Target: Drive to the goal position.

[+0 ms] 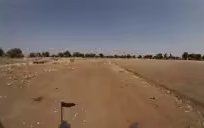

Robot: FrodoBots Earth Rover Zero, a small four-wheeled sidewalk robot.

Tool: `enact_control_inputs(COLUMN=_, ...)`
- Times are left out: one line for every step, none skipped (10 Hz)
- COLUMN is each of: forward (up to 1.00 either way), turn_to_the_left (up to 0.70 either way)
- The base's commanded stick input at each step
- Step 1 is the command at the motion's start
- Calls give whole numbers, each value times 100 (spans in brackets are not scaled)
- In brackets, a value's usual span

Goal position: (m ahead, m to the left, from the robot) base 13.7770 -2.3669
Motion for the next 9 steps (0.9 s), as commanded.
enact_control_inputs(forward=50, turn_to_the_left=0)
enact_control_inputs(forward=50, turn_to_the_left=0)
enact_control_inputs(forward=50, turn_to_the_left=0)
enact_control_inputs(forward=50, turn_to_the_left=0)
enact_control_inputs(forward=50, turn_to_the_left=0)
enact_control_inputs(forward=50, turn_to_the_left=0)
enact_control_inputs(forward=50, turn_to_the_left=0)
enact_control_inputs(forward=50, turn_to_the_left=0)
enact_control_inputs(forward=50, turn_to_the_left=0)
